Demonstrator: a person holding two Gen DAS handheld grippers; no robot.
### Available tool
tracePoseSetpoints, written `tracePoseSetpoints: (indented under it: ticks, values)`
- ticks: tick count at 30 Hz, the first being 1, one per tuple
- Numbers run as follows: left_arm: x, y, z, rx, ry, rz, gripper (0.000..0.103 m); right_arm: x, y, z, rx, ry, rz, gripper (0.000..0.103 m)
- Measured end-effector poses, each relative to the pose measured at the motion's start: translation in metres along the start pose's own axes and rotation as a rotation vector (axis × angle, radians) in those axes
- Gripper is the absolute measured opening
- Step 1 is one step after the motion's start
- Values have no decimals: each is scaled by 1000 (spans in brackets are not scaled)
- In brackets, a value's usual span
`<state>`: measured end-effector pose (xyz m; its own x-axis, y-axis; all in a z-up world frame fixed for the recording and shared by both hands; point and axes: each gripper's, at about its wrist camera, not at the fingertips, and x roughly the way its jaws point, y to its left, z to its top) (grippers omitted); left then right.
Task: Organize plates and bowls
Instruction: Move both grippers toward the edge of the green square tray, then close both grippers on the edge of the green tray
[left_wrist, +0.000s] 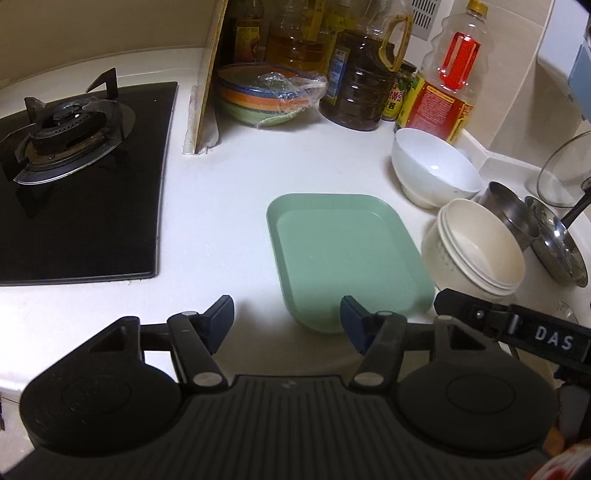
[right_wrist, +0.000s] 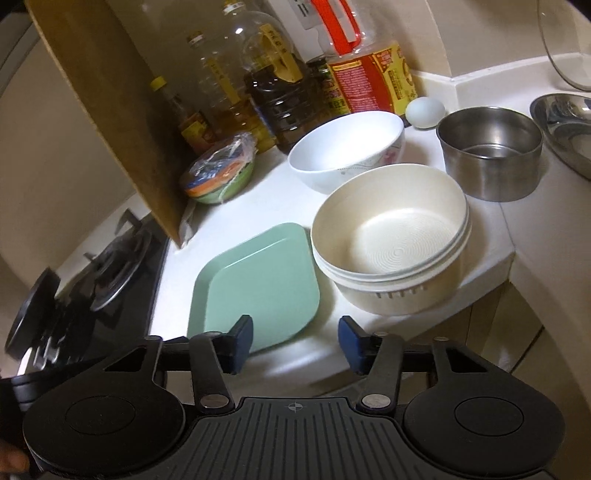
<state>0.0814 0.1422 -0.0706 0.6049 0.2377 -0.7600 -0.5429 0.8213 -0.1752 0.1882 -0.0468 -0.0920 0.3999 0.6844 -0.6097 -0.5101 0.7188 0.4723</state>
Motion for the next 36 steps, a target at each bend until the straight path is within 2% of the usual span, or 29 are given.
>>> tracePoseSetpoints:
  ticks: [5,10,16,23,28,36]
  values:
    - [13,4,3,-16,15,-15,47,16,1,-1,15,-22,-43,36]
    - [22,4,5,-25,27,-19,38,26,-2,-4,26,-28,-65,33]
    - [28,0,7,-16,24,-19,33,31,-2,-4,9,-41,-72,27]
    - [30,-2,7,-12,20,-13,20,37,0,-6,-21,-38,-68,8]
    - [29,-2,4,4,9,18,8,36,1,-6,-45,-38,-66,7]
    - [17,0,-1,-1,-5,32,7,28,5,-8,-91,-47,-32,7]
